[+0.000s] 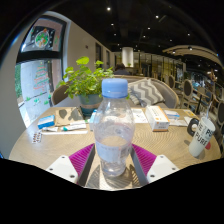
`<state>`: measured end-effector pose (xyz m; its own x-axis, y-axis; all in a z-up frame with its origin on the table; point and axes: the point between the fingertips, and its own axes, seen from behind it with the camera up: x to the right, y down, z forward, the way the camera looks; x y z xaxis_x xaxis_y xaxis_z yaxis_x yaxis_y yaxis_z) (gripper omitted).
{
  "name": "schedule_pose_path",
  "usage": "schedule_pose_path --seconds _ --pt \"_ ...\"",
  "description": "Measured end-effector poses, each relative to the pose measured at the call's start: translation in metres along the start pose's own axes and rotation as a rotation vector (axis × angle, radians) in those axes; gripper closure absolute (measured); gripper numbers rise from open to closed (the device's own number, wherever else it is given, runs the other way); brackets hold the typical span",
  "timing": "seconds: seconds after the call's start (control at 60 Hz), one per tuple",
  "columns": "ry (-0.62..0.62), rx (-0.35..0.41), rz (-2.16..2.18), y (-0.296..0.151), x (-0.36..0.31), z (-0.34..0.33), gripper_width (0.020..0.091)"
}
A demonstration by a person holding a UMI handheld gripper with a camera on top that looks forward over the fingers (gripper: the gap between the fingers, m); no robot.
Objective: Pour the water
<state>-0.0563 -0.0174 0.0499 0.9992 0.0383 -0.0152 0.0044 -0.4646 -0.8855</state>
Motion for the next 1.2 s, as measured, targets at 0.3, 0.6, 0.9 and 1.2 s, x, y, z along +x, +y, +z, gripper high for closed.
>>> schedule_pose_path --seconds 0.3,0.6,0.9,1.2 --pt "0.003 0.045 -0.025 -0.001 0.002 0.014 0.0713" --pt "-0.036 0.037 0.006 -0.012 -0.002 0.003 0.0787" --pt "-0.284 0.072 0.621 -0.106 0.022 -0.055 0.0789" --pt "-0.531 0.147 1.358 -0.175 0.124 -0.069 0.079"
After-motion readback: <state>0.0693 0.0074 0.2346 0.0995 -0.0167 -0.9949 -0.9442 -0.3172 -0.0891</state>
